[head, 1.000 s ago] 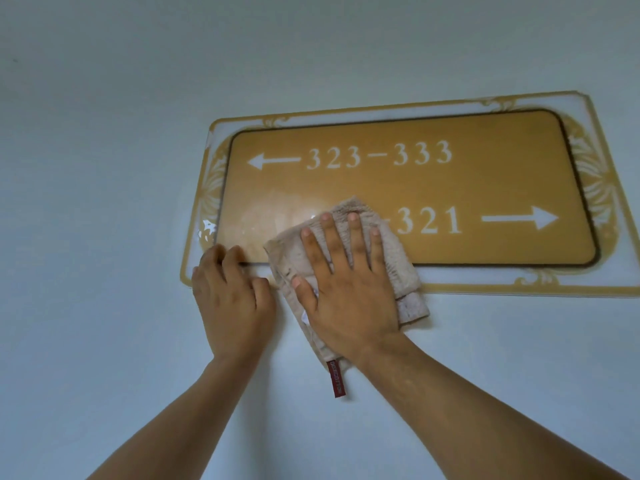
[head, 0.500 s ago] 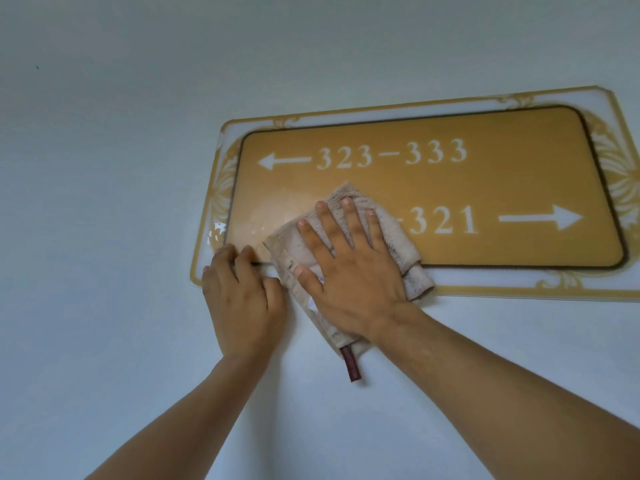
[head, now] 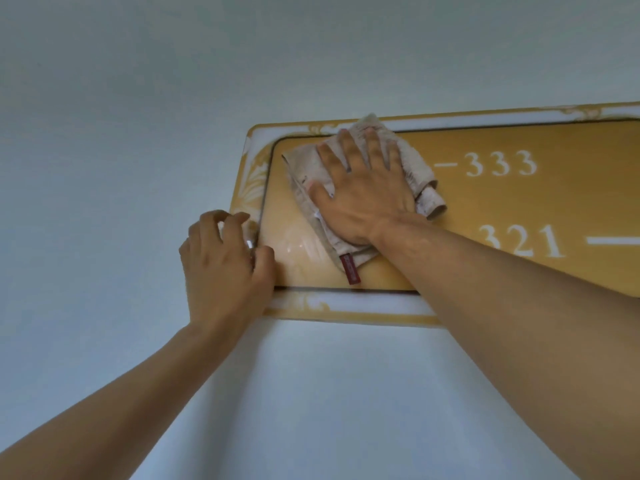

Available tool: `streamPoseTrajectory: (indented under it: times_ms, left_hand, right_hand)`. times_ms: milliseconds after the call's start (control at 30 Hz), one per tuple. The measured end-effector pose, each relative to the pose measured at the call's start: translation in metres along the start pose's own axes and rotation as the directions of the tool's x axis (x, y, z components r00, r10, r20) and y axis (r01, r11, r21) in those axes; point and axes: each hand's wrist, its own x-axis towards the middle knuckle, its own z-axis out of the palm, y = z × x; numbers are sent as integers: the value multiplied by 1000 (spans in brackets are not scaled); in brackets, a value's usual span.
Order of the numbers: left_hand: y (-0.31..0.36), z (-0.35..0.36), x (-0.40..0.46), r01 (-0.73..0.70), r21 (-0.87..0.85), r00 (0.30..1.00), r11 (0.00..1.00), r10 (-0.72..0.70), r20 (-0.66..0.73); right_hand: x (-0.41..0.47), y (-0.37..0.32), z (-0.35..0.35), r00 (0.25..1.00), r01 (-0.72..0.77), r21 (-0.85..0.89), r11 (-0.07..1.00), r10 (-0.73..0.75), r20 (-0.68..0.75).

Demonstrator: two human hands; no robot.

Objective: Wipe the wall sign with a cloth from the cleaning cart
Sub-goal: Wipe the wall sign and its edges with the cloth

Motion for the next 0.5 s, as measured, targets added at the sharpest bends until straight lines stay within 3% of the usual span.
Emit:
streamPoseTrajectory:
  times_ms: [133, 233, 500]
  left_hand:
    - [-12, 4, 17, -9, -159, 1000, 987, 8, -8]
    - [-15, 7, 13, -91, -147, 996, 985, 90, -12]
    - [-17, 8, 15, -111, -180, 994, 977, 108, -28]
  right_hand:
    - [39, -7, -1, 998, -67, 23, 998, 67, -15]
    - [62, -12, -2, 993, -119, 39, 992, 120, -12]
    - [94, -21, -4, 985, -174, 59, 983, 174, -7]
